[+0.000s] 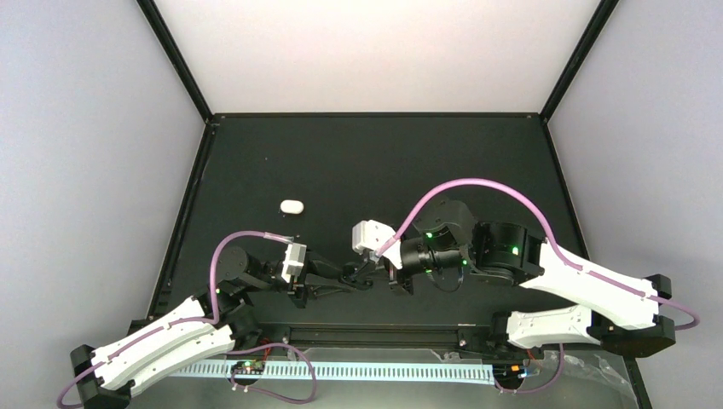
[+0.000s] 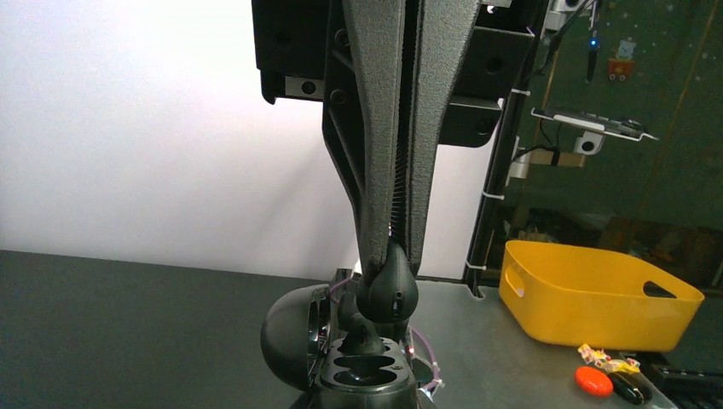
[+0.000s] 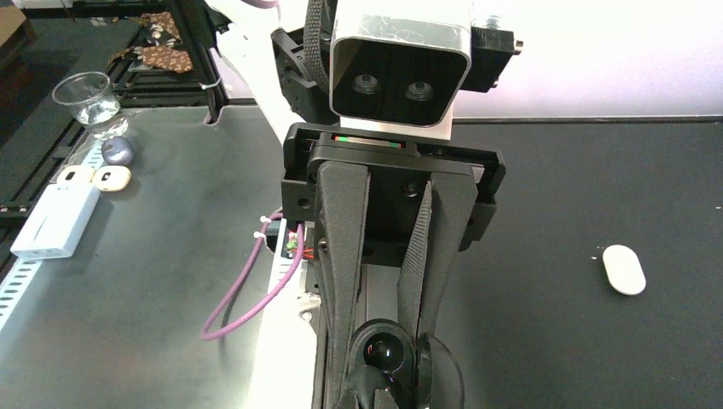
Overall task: Insert the wireless bluetooth earbuds into the charging case
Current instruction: Place the earbud in the charging case.
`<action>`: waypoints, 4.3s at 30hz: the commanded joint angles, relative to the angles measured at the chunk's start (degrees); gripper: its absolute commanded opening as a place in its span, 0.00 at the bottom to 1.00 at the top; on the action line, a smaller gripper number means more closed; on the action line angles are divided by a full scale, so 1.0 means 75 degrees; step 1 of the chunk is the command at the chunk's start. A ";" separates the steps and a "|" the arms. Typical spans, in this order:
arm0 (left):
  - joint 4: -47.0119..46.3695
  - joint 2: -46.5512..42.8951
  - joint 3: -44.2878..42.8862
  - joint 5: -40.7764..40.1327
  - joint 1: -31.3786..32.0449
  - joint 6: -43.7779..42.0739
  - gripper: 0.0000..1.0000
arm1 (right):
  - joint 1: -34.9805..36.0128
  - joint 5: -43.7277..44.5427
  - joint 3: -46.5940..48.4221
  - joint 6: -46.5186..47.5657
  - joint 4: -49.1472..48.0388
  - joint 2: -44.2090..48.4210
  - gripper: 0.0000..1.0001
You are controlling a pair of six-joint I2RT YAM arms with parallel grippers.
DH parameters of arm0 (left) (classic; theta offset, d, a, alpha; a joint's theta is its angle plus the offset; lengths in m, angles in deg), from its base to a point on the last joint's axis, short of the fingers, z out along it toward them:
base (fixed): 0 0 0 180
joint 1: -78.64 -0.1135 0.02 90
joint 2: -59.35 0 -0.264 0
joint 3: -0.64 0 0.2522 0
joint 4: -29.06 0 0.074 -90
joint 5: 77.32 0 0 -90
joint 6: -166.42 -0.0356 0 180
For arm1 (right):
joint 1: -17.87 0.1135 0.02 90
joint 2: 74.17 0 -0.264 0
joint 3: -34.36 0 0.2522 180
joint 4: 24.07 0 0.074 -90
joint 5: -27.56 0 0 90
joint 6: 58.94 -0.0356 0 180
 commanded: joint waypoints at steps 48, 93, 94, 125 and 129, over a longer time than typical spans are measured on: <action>0.0175 -0.0014 -0.0249 -0.0183 0.0036 -0.0245 0.02 | 0.0355 0.0952 0.0421 0.0213 0.0358 -0.0313 0.01; 0.0172 -0.0046 -0.0191 -0.0163 0.0036 -0.0232 0.02 | 0.0436 0.1105 0.0458 0.0246 0.0394 -0.0573 0.01; 0.0162 -0.0049 -0.0180 -0.0165 0.0038 -0.0231 0.01 | 0.0429 0.1106 0.0451 0.0255 0.0393 -0.0556 0.01; 0.0127 -0.0070 -0.0178 -0.0168 0.0036 -0.0207 0.02 | 0.0533 0.1104 0.0459 0.0269 0.0471 -0.0718 0.01; 0.0124 -0.0066 -0.0179 -0.0162 0.0036 -0.0210 0.02 | 0.0535 0.1195 0.0475 0.0260 0.0448 -0.0701 0.03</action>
